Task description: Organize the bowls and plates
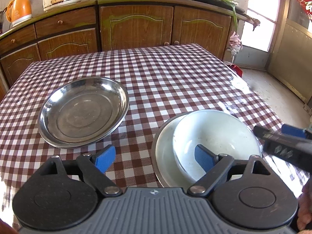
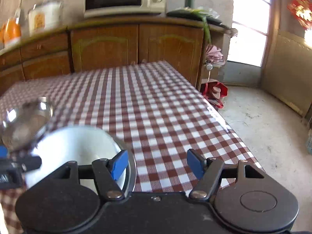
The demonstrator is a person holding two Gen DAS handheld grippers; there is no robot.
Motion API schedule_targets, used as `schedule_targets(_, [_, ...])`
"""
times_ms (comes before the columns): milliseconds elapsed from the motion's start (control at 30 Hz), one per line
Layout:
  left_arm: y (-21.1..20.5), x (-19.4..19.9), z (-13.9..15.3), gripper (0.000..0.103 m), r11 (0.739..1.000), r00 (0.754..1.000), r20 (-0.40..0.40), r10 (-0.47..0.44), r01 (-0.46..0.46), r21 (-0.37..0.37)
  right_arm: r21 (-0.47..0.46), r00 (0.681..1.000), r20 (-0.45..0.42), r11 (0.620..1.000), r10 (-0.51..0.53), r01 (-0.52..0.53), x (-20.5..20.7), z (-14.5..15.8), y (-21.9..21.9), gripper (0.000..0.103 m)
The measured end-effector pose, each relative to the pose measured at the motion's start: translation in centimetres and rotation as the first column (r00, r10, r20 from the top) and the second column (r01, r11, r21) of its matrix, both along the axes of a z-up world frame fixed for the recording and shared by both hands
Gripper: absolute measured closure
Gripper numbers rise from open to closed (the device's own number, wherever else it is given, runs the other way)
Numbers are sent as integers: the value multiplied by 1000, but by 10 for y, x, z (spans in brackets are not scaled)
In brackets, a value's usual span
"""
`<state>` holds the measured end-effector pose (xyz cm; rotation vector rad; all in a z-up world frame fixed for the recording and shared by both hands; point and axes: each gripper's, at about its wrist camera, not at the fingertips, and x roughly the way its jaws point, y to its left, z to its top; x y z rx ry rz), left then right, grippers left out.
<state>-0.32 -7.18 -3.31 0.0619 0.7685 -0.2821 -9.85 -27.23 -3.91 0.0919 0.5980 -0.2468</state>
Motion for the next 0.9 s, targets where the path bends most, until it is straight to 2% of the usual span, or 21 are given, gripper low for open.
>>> schedule_targets(133, [0, 2, -1, 11, 1000, 1000, -5, 5, -5, -6, 143, 994, 79, 986, 70, -81, -5, 15, -14, 19])
schedule_targets(267, [-2, 2, -2, 10, 1000, 1000, -4, 0, 0, 6, 221, 987, 55, 962, 154, -162, -4, 14, -14, 17])
schedule_targets(500, [-1, 9, -8, 10, 999, 1000, -11, 5, -5, 33, 368, 982, -35, 916, 185, -160, 10, -7, -20, 17])
schedule_targets(900, [-11, 30, -30, 13, 996, 997, -51, -62, 65, 69, 471, 973, -145, 878, 177, -90, 30, -37, -33, 17])
